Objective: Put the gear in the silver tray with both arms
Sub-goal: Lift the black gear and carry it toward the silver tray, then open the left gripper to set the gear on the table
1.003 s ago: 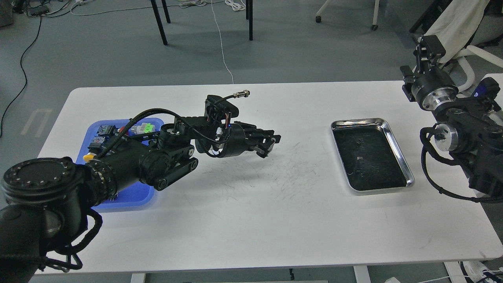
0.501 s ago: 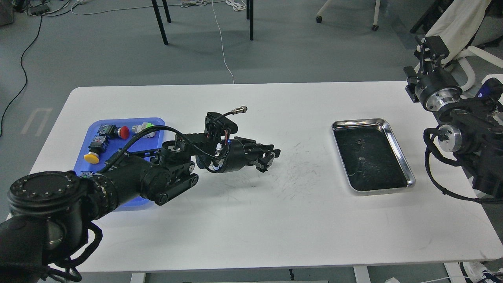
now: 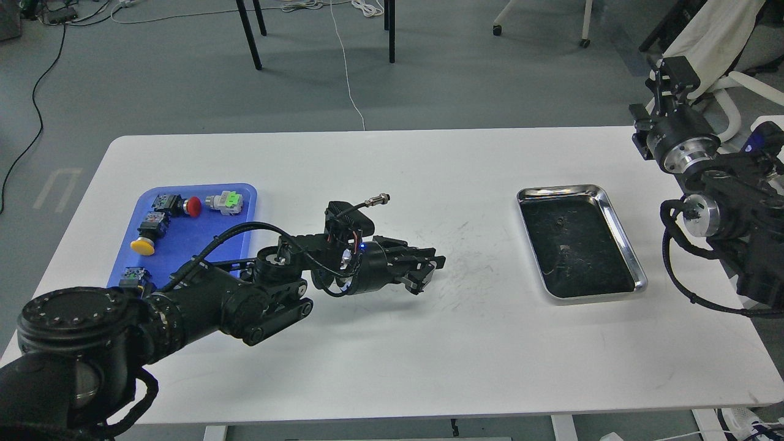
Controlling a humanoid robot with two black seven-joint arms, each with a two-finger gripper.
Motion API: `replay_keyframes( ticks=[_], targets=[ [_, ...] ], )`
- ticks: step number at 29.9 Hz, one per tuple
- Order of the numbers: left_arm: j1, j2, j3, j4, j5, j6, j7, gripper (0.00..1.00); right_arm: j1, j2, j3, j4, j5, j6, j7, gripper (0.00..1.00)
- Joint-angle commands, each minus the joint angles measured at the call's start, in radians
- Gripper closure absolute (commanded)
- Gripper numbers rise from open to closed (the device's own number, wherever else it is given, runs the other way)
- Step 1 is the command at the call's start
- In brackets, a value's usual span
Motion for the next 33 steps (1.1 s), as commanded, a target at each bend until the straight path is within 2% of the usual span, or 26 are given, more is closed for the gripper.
replay_keyframes(
  ticks=[1, 9, 13, 18, 33],
  targets=[
    [0.012, 0.000, -0.002, -0.014, -0.003, 0.003, 0.000, 0.93, -0.001, 0.000, 0.000, 0.000, -0.001, 0.000, 0.000, 0.05],
    [0.015, 0.000, 0.000, -0.027, -0.011, -0.005, 0.000, 0.86, -0.001, 0.000, 0.000, 0.000, -0.001, 0.000, 0.000, 0.05],
    [0.014, 0.000, 0.000, -0.044, -0.026, -0.016, 0.000, 0.73, 0.000, 0.000, 0.000, 0.000, -0.001, 0.000, 0.000, 0.05],
    [0.012, 0.000, -0.002, -0.046, -0.060, -0.037, 0.000, 0.67, 0.000, 0.000, 0.000, 0.000, -0.002, 0.000, 0.000, 0.05],
    [-0.015, 0.000, -0.046, -0.044, -0.164, -0.042, 0.000, 0.55, 0.011, 0.000, 0.000, 0.001, -0.002, 0.004, 0.000, 0.05]
  ],
)
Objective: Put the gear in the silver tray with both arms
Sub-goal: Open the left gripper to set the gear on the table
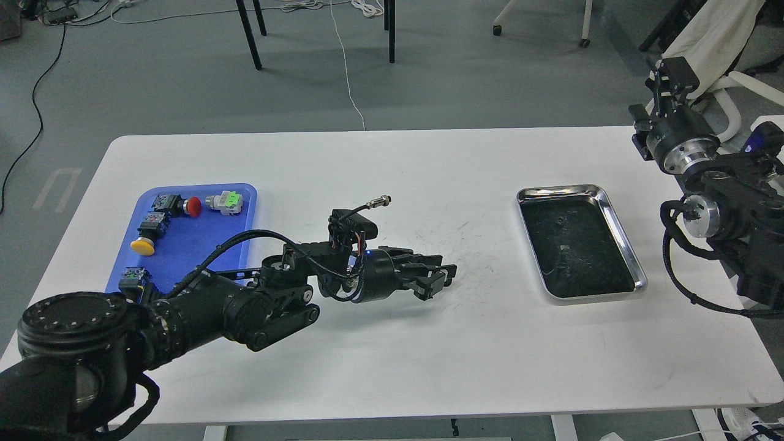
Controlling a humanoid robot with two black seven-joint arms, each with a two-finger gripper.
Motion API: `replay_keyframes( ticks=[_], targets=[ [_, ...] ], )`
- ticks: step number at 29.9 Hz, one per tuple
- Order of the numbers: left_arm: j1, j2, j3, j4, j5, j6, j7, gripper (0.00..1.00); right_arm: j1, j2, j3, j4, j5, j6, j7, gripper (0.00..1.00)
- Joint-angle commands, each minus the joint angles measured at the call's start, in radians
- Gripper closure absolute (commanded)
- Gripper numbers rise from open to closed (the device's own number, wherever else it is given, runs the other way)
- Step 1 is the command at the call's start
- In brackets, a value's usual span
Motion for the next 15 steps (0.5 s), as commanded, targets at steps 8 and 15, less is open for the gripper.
replay_keyframes(
  ticks=[8, 15],
  targets=[
    [-0.124, 0.000, -0.071, 0.003, -0.230, -0.017, 0.000, 0.49, 0.038, 0.000, -0.001, 0.002, 0.000, 0.002, 0.000, 0.05],
    [-0.170, 0.227, -0.109, -0.026, -0.372, -0.046, 0.000, 0.45, 0.071, 0.006, -0.001, 0.017, -0.071, 0.002, 0.000, 0.05]
  ],
)
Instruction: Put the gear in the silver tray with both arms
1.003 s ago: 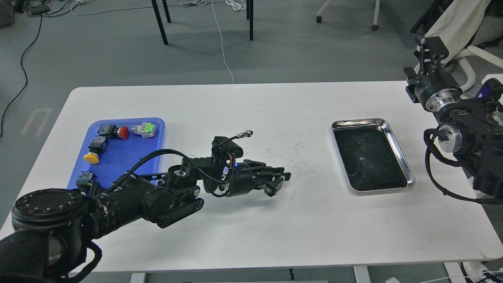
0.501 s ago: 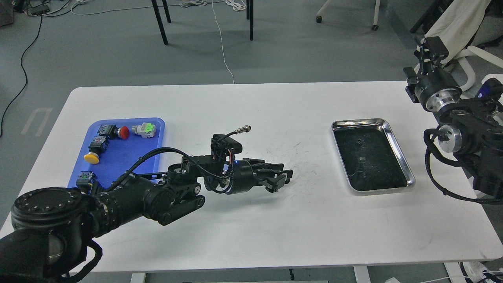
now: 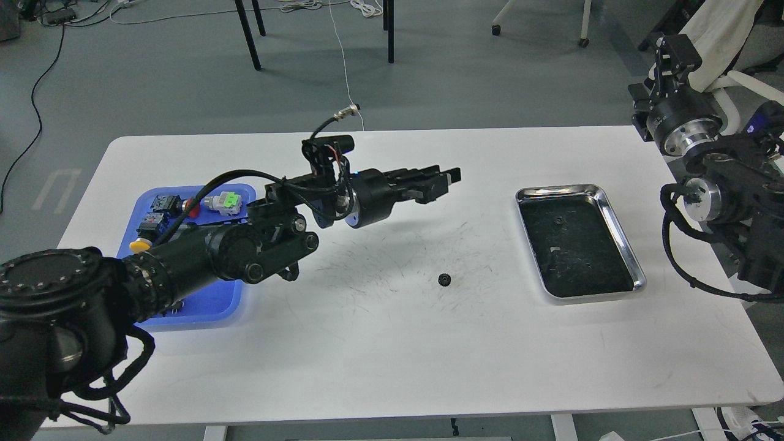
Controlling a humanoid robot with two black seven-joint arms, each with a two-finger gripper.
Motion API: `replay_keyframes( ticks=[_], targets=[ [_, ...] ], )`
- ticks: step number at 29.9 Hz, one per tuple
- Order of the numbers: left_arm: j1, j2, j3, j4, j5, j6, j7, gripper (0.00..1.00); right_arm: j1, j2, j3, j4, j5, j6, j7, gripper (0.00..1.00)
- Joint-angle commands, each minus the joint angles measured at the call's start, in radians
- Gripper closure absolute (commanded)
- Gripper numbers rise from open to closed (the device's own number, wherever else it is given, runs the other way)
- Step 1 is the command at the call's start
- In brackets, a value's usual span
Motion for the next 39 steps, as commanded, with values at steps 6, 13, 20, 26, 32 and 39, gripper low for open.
replay_keyframes(
  ticks=[6, 13, 20, 26, 32, 39],
  targets=[
    [-0.016, 0.278, -0.036, -0.040, -0.335, -0.023, 0.000, 0.39, 0.049, 0.006, -0.001, 0.016, -0.144, 0.006, 0.000, 0.05],
    [-0.022, 0.422, -0.044, -0.046, -0.657, -0.096, 0.000, 0.32, 0.125, 0.009, -0.113, 0.104, -0.264, 0.011, 0.000, 0.05],
    [-0.019, 0.478, -0.107, -0.036, -0.785, -0.164, 0.000, 0.23, 0.283, 0.026, -0.366, 0.187, -0.276, 0.011, 0.000, 0.05],
    [-0.006, 0.513, -0.141, -0.027, -0.809, -0.175, 0.000, 0.20, 0.376, 0.099, -0.524, 0.255, -0.339, 0.011, 0.000, 0.05],
    [0.037, 0.516, -0.144, 0.019, -0.890, -0.175, 0.000, 0.06, 0.425, 0.156, -0.632, 0.319, -0.552, 0.011, 0.000, 0.05],
    [0.057, 0.516, -0.151, 0.042, -0.912, -0.176, 0.000, 0.02, 0.440, 0.208, -0.733, 0.319, -0.863, 0.011, 0.000, 0.05]
  ],
)
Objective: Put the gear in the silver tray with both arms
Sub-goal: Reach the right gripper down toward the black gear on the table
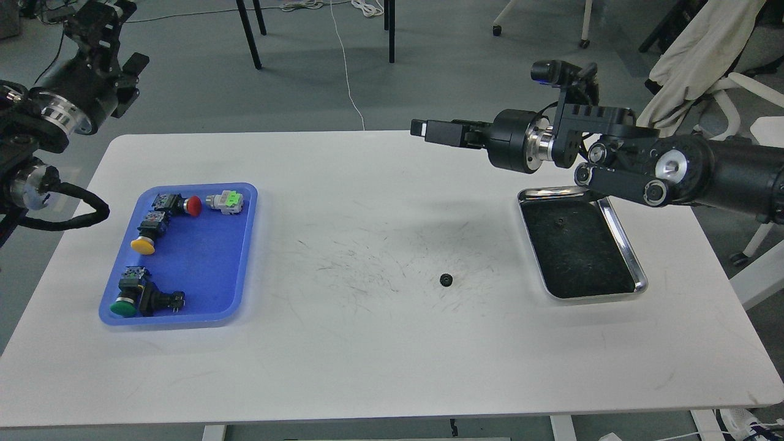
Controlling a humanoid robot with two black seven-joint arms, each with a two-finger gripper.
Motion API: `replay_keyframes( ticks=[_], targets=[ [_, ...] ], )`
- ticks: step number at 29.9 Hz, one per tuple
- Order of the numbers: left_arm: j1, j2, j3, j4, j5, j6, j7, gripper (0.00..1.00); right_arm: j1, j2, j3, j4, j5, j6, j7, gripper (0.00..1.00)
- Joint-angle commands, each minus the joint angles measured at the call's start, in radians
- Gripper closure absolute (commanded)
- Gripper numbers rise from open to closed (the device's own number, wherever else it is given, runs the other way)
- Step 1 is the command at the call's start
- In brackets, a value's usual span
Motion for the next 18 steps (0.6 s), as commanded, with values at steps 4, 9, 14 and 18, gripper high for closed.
replay_keyframes(
  ticks=[4, 9, 14, 18],
  targets=[
    [0.002, 0.000, -0.001, 0.008, -0.003, -0.049, 0.000, 0.02, 0.030, 0.056, -0.100, 0.000, -0.189, 0.003, 0.000, 0.05],
    [0.008, -0.009, 0.000, 0.037, -0.014, -0.128, 0.000, 0.03, 0.039, 0.111, -0.185, 0.000, -0.256, 0.004, 0.000, 0.05],
    [0.046, -0.010, -0.003, 0.048, -0.082, -0.209, 0.000, 0.03, 0.045, 0.154, -0.254, 0.000, -0.374, 0.004, 0.000, 0.05],
    [0.063, -0.015, -0.003, 0.051, -0.155, -0.229, 0.000, 0.03, 0.045, 0.185, -0.292, -0.008, -0.453, 0.003, 0.000, 0.05]
  ],
)
